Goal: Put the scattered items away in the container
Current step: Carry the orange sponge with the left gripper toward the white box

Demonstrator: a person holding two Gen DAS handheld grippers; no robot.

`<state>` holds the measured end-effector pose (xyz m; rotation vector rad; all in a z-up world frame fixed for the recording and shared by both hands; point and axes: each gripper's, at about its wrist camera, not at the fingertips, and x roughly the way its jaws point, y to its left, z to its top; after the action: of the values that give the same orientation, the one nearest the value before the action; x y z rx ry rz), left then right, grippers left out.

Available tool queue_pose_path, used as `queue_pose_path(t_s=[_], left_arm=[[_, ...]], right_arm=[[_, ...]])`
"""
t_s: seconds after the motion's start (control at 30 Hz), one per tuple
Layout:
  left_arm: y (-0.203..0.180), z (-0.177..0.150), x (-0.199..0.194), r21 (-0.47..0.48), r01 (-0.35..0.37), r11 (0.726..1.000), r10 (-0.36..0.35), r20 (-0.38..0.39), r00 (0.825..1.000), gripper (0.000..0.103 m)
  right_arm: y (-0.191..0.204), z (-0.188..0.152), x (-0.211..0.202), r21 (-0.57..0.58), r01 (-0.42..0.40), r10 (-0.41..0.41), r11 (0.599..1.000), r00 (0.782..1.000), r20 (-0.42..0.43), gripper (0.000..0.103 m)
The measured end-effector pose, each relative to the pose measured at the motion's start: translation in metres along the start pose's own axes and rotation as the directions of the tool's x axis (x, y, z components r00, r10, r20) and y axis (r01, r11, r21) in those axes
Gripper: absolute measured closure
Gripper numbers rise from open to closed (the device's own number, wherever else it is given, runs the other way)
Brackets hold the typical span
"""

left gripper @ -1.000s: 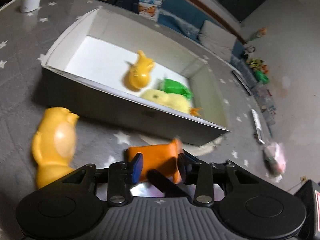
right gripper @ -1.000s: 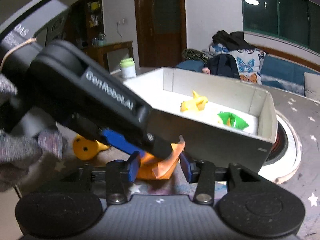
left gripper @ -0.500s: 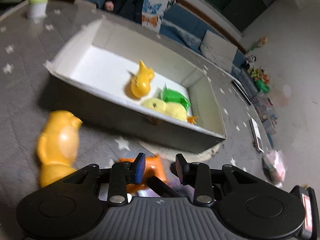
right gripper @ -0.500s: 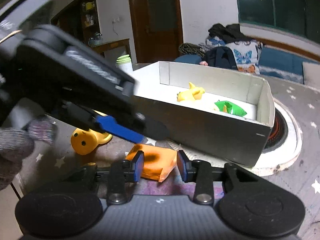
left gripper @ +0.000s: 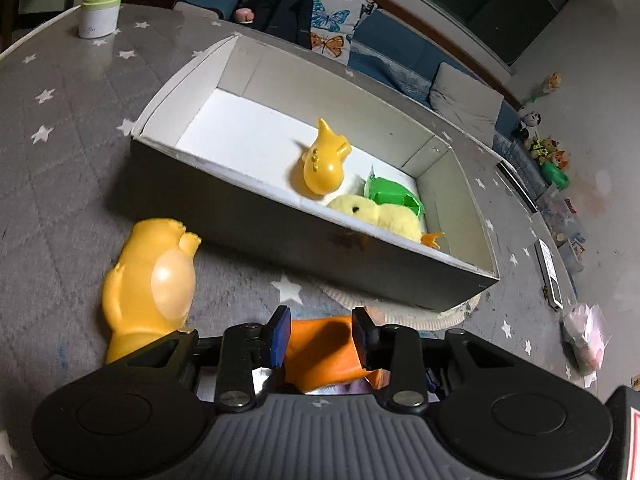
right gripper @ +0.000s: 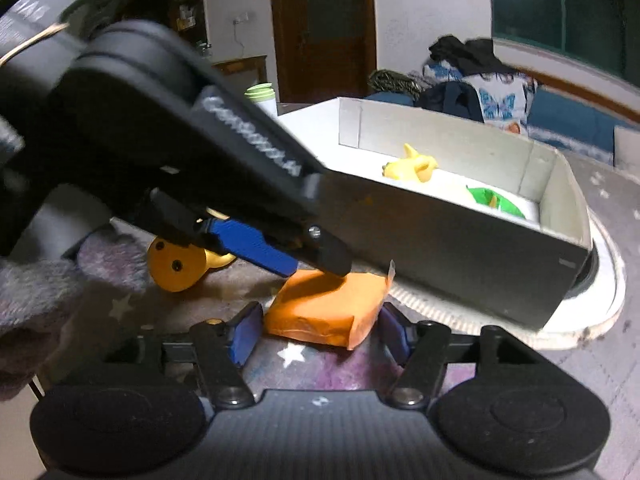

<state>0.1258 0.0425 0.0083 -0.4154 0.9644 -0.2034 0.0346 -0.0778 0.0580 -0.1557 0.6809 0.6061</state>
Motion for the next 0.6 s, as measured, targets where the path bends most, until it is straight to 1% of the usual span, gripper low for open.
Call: queue_pose_path(t_s=[0.1, 0.17, 0.23, 0.37, 0.5, 0.6], left_arm=[[0.0, 0.001, 0.002, 0.025, 0.001, 1.0, -0.001, 0.004, 1.0, 0.066], [-0.002, 0.0, 0.002, 0.042, -0.002, 0.999, 0.001, 0.005, 1.0, 0.066], [-0.001, 0.0, 0.001, 0.036, 0.011, 0.999, -0.011, -0.001, 1.0, 0.066], [0.008, -0.001, -0.001, -0.022, 0.067, 0.998, -0.067, -0.026, 0.997, 0.066], [0.011, -0.006, -0.003, -0.074, 0.1, 0.992, -0.103, -0.049, 0.993, 0.066], [0.011, -0.008, -0.005, -0.111, 0.126, 0.986, -0.132, -0.049, 0.99, 0.064]], right_arm=[[0.002, 0.0, 0.001, -0.017, 0.003, -0.003, 1.0, 1.0, 0.003, 0.04], [-0.001, 0.002, 0.002, -0.001, -0.011, 0.011, 1.0, 1.0, -0.002, 0.041], [-0.005, 0.002, 0.002, 0.02, -0.026, 0.026, 0.999, 1.0, -0.004, 0.041], [-0.009, 0.001, -0.007, 0.03, -0.036, 0.036, 0.999, 0.999, 0.011, 0.042], [-0.014, 0.0, -0.014, 0.039, -0.031, 0.03, 0.999, 0.999, 0.026, 0.043], [-0.018, -0.002, -0.014, 0.056, -0.035, 0.034, 0.998, 0.999, 0.026, 0.043]])
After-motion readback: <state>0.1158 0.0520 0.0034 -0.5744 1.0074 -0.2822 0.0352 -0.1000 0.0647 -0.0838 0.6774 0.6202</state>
